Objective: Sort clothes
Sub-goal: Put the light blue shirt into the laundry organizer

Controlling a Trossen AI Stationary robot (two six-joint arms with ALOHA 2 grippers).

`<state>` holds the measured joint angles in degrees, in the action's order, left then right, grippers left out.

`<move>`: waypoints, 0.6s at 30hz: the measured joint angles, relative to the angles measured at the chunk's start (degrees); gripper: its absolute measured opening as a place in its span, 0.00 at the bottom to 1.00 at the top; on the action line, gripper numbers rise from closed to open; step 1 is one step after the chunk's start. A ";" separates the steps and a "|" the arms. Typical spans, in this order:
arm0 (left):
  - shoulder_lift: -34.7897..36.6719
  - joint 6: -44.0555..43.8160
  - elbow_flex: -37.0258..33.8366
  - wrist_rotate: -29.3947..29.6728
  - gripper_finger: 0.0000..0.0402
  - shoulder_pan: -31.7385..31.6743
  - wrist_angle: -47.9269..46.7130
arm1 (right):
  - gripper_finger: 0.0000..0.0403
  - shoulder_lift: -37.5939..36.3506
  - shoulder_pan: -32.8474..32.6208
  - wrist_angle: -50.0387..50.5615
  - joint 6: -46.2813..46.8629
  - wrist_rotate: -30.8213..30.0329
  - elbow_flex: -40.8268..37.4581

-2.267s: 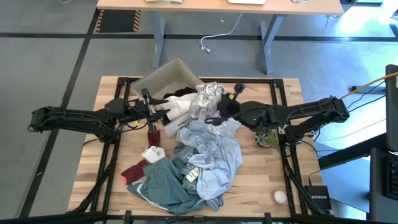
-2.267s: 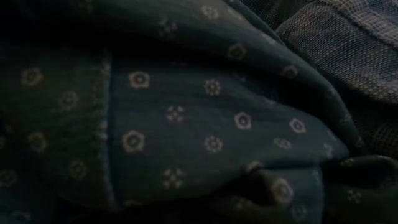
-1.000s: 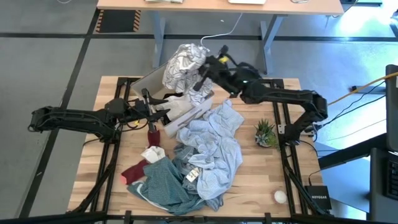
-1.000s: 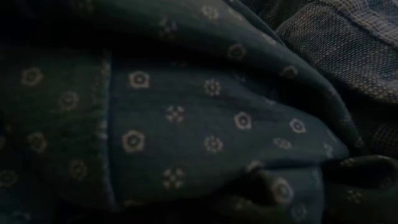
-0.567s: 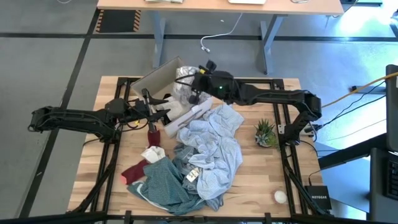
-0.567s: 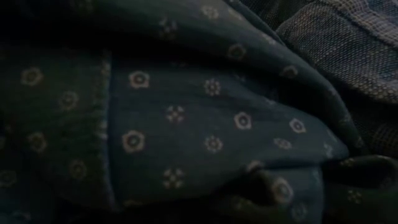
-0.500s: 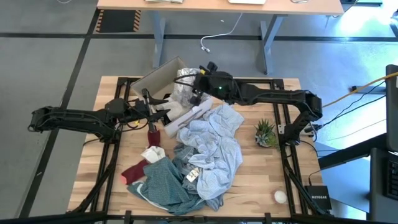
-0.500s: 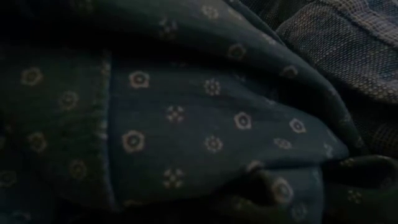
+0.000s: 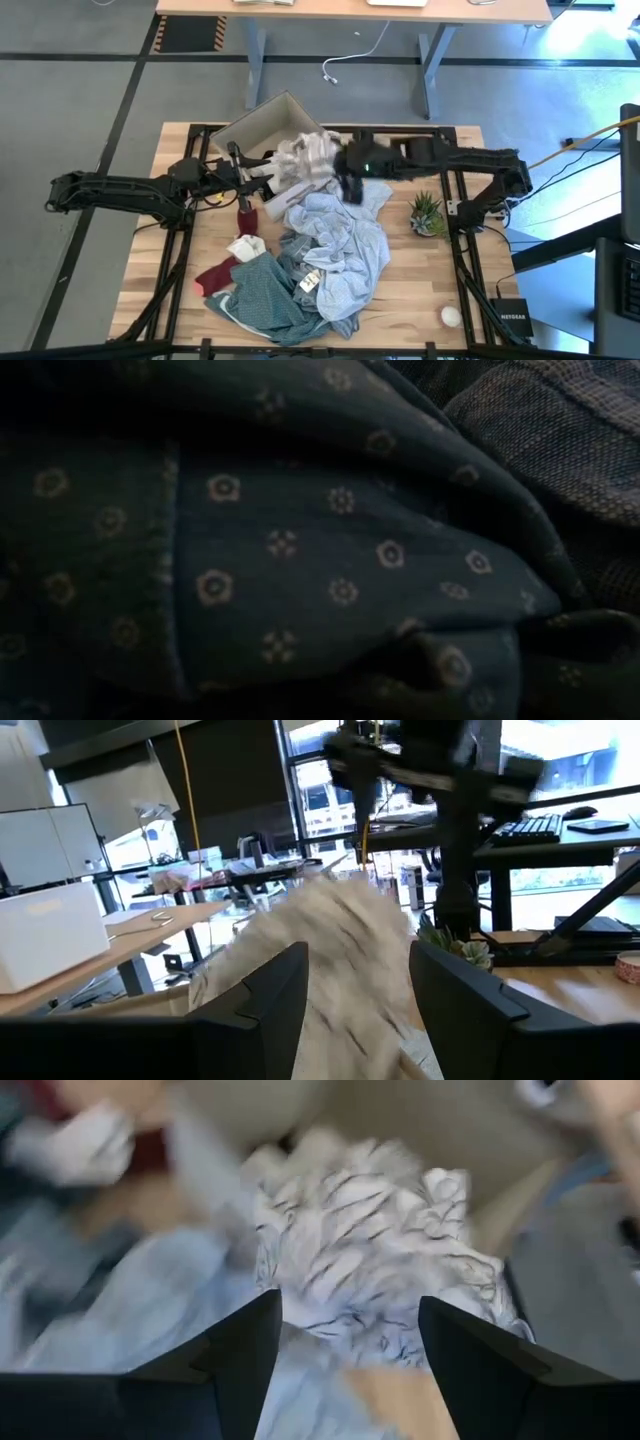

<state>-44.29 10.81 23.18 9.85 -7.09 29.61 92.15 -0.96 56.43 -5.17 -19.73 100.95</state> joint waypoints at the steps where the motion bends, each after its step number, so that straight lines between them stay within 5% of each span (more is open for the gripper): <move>1: 0.01 -0.07 0.00 0.00 0.43 0.00 -0.01 | 0.63 0.04 -1.25 2.37 0.63 -0.06 0.17; 11: 0.02 -3.11 0.02 0.00 0.43 0.00 1.46 | 0.63 0.14 -10.83 8.10 7.30 2.88 -5.40; 18: 0.02 -3.16 0.02 0.00 0.43 0.00 1.31 | 0.63 0.14 -16.61 -2.19 13.73 7.99 -15.35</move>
<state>-44.27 7.66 23.20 9.85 -7.09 30.92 92.29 -17.57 54.24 8.56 -11.73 85.60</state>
